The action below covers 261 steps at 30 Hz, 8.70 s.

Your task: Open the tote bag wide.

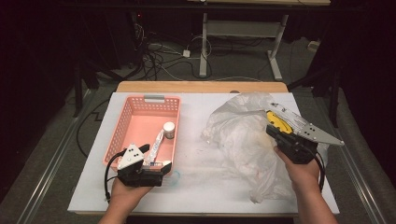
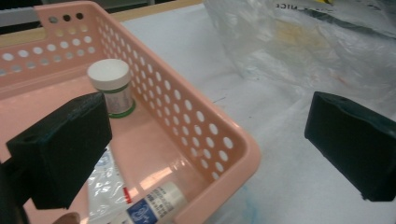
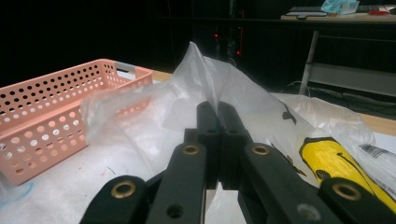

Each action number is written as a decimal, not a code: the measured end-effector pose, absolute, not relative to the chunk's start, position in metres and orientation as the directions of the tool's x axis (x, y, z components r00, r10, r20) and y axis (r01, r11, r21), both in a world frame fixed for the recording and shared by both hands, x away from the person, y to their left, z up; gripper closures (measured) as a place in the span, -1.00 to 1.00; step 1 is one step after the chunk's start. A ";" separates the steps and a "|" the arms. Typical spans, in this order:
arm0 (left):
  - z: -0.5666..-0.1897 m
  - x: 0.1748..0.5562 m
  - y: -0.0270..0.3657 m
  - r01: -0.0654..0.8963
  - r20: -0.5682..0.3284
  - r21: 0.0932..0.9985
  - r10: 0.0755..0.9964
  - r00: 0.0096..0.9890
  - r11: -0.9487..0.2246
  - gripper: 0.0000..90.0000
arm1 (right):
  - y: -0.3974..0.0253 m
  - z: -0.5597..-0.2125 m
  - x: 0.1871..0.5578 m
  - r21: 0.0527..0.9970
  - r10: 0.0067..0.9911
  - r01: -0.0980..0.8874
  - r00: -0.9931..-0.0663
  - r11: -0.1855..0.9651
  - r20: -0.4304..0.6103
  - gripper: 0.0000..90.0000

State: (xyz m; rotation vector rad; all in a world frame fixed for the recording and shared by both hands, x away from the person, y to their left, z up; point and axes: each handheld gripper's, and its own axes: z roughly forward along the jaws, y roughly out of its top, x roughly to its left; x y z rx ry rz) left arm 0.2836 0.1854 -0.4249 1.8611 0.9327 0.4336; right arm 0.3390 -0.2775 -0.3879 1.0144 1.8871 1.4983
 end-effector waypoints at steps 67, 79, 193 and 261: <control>-0.401 0.348 0.217 0.539 -0.176 0.831 0.855 0.488 -0.137 -1.00 | -0.276 -0.386 0.340 0.972 0.795 0.222 -0.603 0.083 0.070 1.00; -0.400 0.391 0.208 0.592 -0.136 0.784 0.878 0.460 -0.189 -1.00 | -0.276 -0.386 0.340 0.971 0.794 0.224 -0.603 0.079 0.074 1.00; -0.405 0.398 0.207 0.620 -0.083 0.740 0.880 0.468 -0.260 0.49 | -0.282 -0.389 0.337 0.970 0.794 0.235 -0.601 0.068 0.089 1.00; -0.366 0.318 0.163 0.366 -0.127 0.917 0.752 0.646 -0.159 0.49 | -0.280 -0.388 0.333 0.971 0.789 0.225 -0.610 0.082 0.074 1.00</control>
